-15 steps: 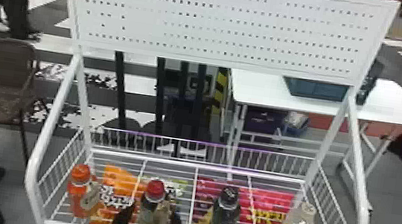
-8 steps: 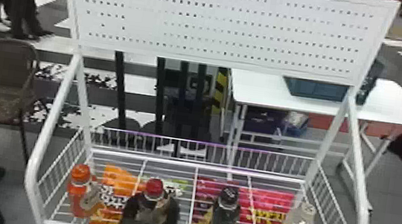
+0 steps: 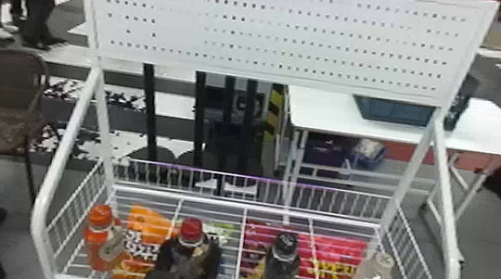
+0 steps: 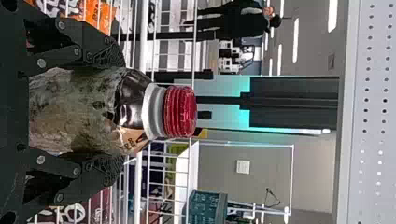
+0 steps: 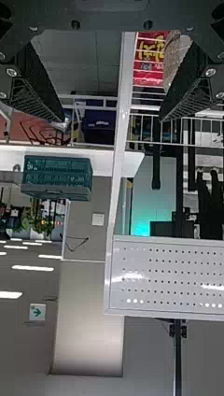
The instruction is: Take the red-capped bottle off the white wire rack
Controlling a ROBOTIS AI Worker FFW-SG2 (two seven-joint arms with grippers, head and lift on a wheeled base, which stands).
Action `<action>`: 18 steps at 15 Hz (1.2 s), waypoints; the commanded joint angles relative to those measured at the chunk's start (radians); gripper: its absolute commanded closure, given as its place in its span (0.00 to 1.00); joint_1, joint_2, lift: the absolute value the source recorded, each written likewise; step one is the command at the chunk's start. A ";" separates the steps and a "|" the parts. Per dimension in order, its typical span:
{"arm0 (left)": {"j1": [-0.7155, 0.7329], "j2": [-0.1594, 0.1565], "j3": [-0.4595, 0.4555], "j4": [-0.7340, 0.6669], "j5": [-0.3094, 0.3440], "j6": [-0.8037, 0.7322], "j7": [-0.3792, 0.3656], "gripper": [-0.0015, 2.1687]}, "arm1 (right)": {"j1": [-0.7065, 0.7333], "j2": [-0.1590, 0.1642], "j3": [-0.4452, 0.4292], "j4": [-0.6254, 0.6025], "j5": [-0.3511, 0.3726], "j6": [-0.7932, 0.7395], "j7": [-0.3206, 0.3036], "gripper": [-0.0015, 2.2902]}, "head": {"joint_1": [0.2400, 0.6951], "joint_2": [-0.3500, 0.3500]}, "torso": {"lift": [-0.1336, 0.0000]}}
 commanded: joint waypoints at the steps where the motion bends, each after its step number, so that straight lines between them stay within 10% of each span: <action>1: 0.075 0.037 0.023 -0.220 -0.022 0.188 0.006 0.79 | -0.007 -0.001 0.000 0.005 -0.002 0.006 0.000 0.06 | 0.57 0.50 | 1.00; 6: 0.266 0.106 0.201 -0.555 -0.079 0.320 0.014 0.79 | -0.035 -0.004 0.019 0.031 -0.002 0.009 0.000 0.06 | 0.57 0.50 | 1.00; 18: 0.486 0.129 0.440 -0.765 -0.073 0.314 -0.055 0.79 | -0.066 -0.015 0.033 0.042 -0.005 0.049 0.000 0.06 | 0.57 0.50 | 1.00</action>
